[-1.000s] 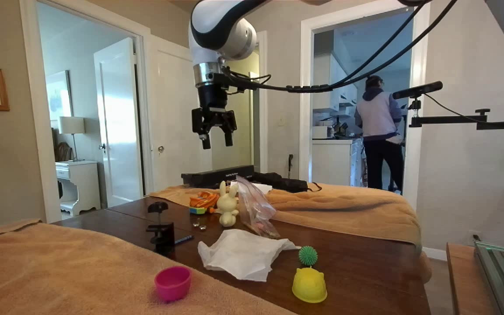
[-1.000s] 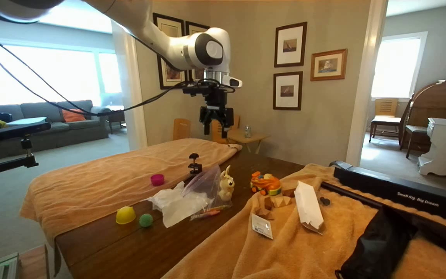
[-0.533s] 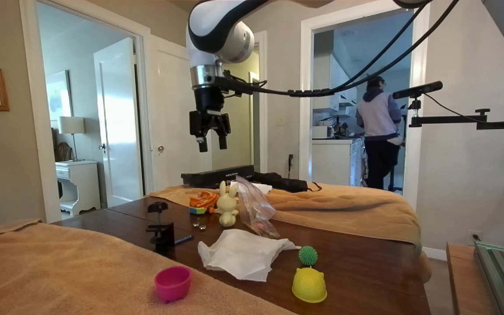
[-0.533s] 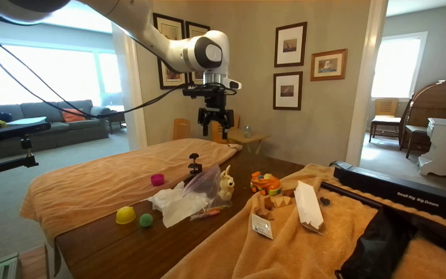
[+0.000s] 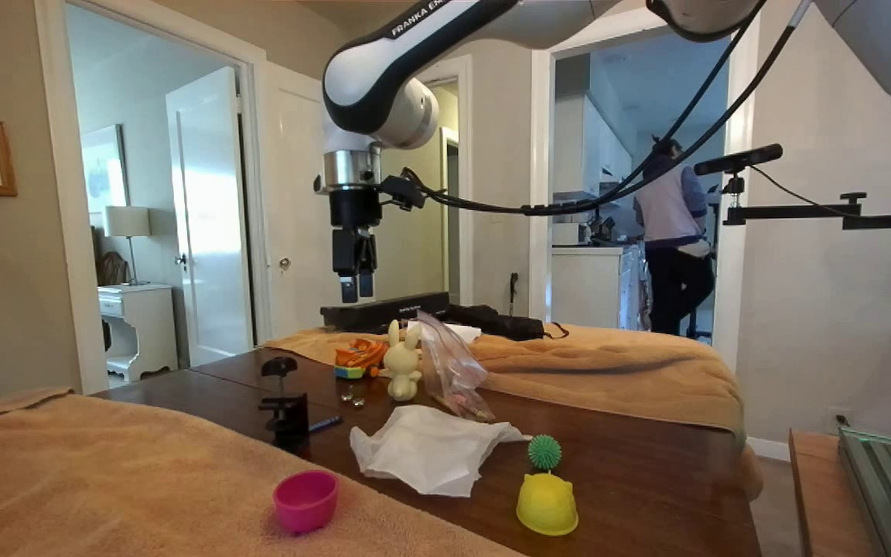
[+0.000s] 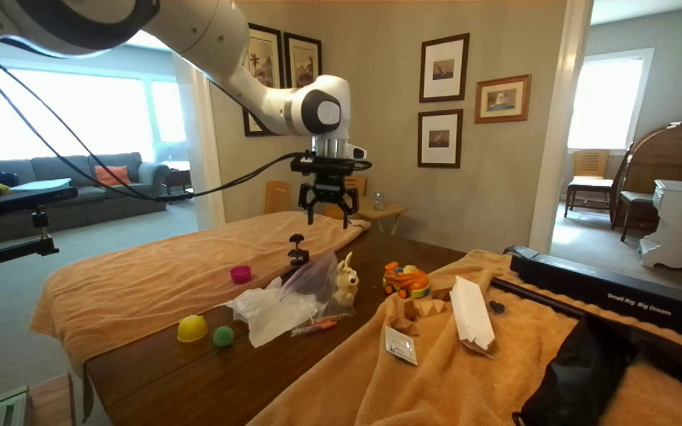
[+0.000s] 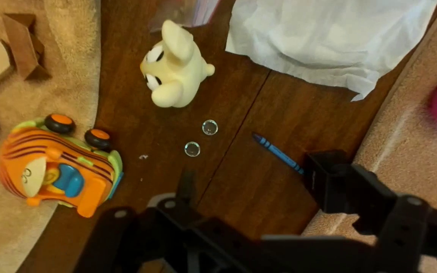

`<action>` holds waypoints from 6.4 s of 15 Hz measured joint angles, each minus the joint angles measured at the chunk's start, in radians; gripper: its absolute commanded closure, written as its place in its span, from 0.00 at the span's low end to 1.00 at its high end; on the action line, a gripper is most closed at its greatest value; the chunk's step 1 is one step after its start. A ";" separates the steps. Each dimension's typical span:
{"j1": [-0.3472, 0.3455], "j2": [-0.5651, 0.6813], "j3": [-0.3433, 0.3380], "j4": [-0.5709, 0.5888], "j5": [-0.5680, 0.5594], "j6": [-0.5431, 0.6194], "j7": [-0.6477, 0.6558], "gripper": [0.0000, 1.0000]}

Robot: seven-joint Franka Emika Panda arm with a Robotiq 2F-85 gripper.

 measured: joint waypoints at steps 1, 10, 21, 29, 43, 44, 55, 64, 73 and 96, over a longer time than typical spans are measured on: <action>-0.012 0.006 0.012 0.000 0.010 0.001 -0.051 0.00; -0.084 0.028 0.080 0.000 0.089 -0.057 -0.382 0.00; -0.077 0.047 0.081 0.001 0.086 -0.014 -0.467 0.00; -0.046 0.175 0.101 0.062 0.079 0.034 -0.756 0.00; -0.032 0.273 0.088 0.136 0.029 0.030 -0.920 0.00; -0.028 0.281 0.088 0.143 0.027 0.030 -0.924 0.00; -0.001 0.322 0.067 0.175 -0.034 0.032 -0.940 0.00; 0.021 0.353 0.061 0.198 -0.044 0.038 -0.940 0.04; 0.024 0.378 0.060 0.214 -0.044 0.048 -0.940 0.54; 0.024 0.378 0.061 0.237 -0.044 0.066 -0.940 0.27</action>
